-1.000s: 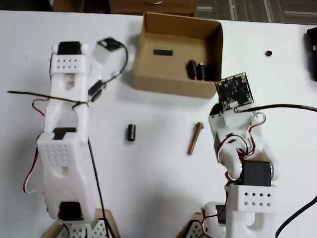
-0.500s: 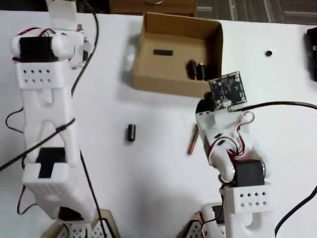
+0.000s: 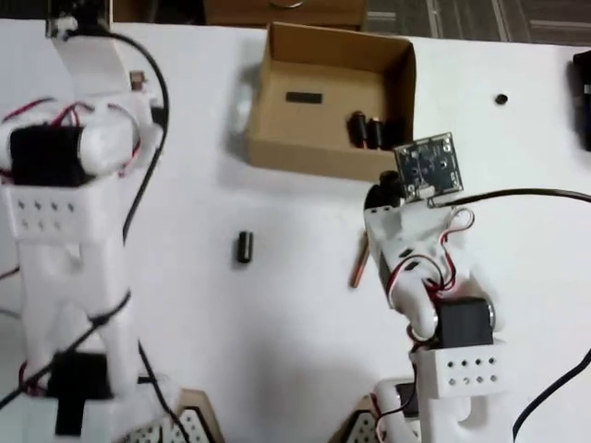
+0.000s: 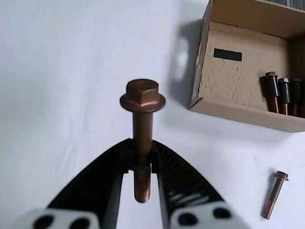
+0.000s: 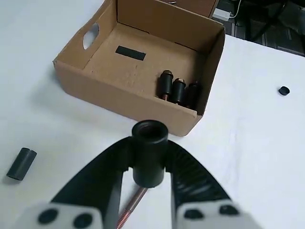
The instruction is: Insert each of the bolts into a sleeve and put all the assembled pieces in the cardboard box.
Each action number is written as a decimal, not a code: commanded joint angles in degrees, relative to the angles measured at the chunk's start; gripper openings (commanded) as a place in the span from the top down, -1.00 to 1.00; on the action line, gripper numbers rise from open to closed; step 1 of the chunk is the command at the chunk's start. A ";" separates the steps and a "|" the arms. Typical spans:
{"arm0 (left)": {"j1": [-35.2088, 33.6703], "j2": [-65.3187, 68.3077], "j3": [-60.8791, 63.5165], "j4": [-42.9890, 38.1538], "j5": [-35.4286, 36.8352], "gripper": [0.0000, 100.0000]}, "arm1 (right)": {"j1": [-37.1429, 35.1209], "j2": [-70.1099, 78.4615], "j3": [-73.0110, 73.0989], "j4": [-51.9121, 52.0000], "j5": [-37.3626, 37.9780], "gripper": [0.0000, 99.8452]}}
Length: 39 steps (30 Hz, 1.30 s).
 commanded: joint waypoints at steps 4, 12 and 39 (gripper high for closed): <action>6.59 -15.47 15.96 -5.89 -2.73 0.96 | -1.54 -0.92 -0.26 0.13 -4.75 0.96; 16.88 -38.07 46.55 -25.49 6.24 0.96 | -8.75 -1.36 4.22 3.56 -9.05 0.96; 34.64 -46.86 58.24 -38.33 24.62 0.95 | -23.16 -41.98 43.52 -11.91 -14.95 0.96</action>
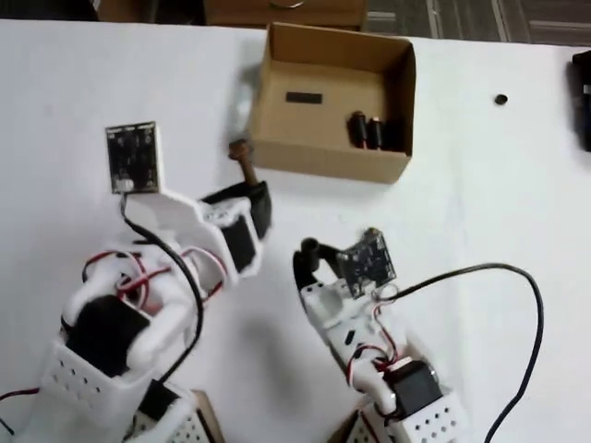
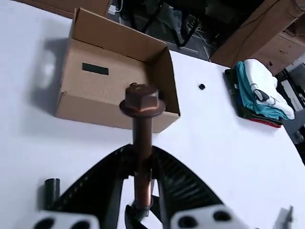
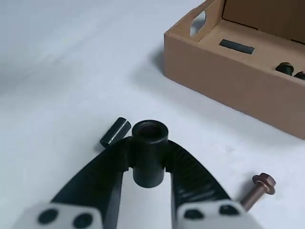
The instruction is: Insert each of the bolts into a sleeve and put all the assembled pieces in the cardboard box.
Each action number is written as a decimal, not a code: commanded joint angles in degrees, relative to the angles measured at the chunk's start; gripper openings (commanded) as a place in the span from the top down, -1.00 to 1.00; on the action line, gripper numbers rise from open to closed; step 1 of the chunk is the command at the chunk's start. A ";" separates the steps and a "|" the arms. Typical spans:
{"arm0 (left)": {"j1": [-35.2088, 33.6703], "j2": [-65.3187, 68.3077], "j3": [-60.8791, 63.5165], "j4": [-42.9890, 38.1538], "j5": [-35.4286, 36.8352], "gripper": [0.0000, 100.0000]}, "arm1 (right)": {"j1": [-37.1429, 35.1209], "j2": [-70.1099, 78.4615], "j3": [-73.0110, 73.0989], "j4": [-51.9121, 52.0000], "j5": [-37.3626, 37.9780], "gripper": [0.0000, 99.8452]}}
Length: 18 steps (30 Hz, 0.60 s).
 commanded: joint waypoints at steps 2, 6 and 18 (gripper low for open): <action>6.42 -1.67 3.47 -5.63 -1.05 0.96 | -0.48 -1.63 -0.35 -1.27 -5.01 0.96; 6.51 -6.15 11.03 -15.30 -5.80 0.96 | -1.01 -1.63 -0.44 -1.36 -5.45 0.96; 4.75 -7.56 21.14 -21.10 -8.88 0.96 | -8.04 -1.63 -0.53 -1.27 -5.36 0.96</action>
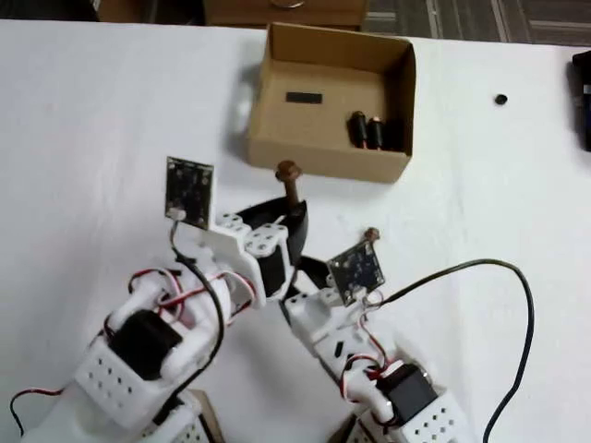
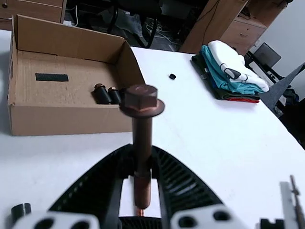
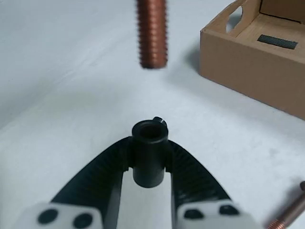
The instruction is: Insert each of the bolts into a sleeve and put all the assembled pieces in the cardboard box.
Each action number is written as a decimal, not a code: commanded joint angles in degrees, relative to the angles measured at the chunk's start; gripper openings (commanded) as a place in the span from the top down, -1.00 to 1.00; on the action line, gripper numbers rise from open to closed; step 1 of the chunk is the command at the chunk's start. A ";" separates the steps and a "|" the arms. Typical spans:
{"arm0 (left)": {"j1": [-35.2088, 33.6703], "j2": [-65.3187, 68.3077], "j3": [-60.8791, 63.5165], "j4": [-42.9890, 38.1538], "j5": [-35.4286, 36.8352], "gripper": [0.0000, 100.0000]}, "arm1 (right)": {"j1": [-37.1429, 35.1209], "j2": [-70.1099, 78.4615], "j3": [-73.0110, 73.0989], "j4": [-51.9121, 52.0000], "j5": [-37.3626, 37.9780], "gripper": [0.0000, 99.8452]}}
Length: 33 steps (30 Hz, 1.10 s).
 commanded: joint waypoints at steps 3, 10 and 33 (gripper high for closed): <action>-2.02 -1.49 1.10 -1.49 -4.75 0.96 | -0.31 -1.10 -0.62 -1.10 -0.18 0.96; -2.37 -1.58 1.36 1.05 -9.41 0.96 | -0.48 -1.10 -0.62 -1.10 1.58 0.96; -1.14 -1.58 4.62 -0.18 -9.23 0.96 | -0.66 -1.10 -0.53 -2.77 -2.64 0.96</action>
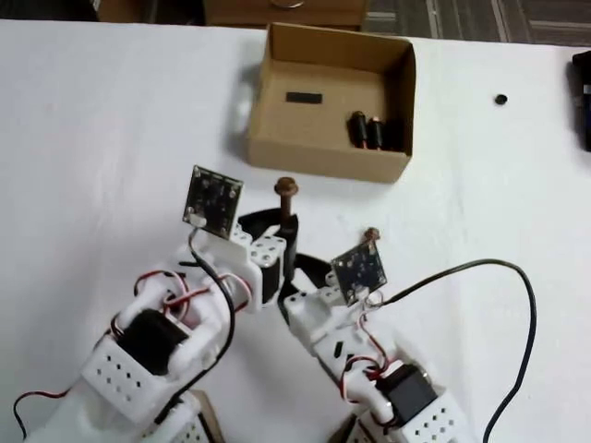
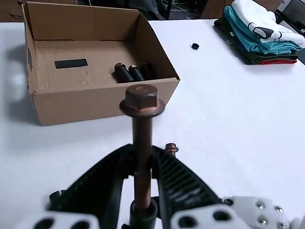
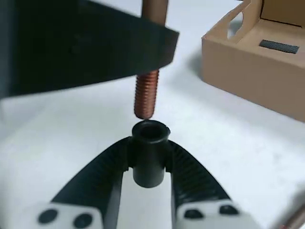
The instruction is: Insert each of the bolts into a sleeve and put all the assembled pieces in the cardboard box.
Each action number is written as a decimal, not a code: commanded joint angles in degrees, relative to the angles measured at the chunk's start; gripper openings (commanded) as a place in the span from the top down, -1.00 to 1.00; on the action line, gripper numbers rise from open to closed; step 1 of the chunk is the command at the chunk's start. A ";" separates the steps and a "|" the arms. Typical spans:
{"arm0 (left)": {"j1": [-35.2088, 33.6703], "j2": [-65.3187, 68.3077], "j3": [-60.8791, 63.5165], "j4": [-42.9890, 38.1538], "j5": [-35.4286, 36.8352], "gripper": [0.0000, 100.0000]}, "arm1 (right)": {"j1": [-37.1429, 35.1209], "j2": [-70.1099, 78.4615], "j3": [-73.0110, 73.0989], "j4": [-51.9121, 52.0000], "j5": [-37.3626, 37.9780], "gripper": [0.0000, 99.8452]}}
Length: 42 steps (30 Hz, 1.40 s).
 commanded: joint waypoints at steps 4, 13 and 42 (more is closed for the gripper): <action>0.79 -1.05 0.22 -1.14 -0.09 0.96 | -0.40 -1.10 -0.53 -1.19 -0.97 0.96; 0.88 -1.05 2.42 -2.73 1.41 0.96 | -0.57 -1.10 -0.53 -2.33 -1.14 0.96; 3.87 -1.05 3.21 3.43 -2.11 0.39 | 3.74 -1.01 -0.53 -4.79 -0.70 0.96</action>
